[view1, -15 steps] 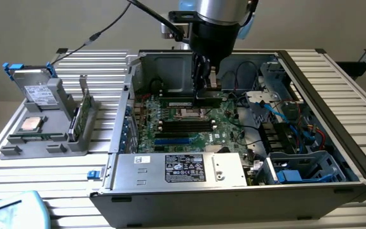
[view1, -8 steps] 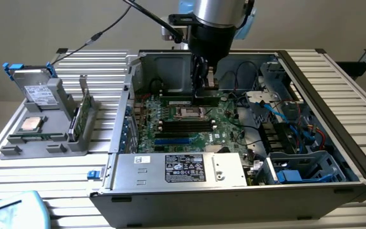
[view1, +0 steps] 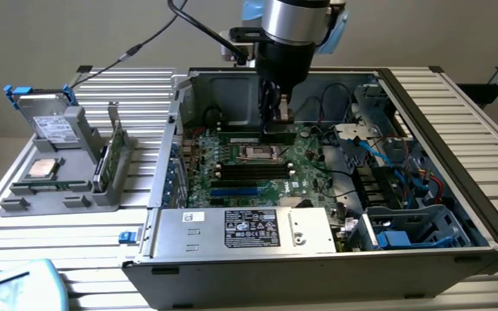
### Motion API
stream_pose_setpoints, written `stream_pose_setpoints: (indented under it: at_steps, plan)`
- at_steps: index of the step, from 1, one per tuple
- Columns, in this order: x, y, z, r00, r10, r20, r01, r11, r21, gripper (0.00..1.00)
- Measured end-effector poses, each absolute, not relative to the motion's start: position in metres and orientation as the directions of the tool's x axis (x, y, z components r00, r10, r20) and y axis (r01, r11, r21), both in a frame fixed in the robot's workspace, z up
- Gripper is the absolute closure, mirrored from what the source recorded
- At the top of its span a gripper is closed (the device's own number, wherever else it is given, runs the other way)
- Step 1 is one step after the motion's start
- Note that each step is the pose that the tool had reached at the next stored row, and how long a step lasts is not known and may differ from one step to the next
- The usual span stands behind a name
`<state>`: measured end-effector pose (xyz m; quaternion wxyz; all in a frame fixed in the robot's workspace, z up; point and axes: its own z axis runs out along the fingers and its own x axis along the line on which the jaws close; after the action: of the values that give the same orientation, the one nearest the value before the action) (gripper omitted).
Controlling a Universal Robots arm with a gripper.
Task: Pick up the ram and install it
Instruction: 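Pick up the ram and move it above insertion slot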
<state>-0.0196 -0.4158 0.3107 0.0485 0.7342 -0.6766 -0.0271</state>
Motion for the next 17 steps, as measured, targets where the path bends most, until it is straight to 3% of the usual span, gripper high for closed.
stream_pose_setpoints:
  at_steps: [17]
  plan:
    - [-0.019, -0.404, 0.281, 0.082, -0.996, 0.029, -0.991, -0.078, 0.108, 0.86]
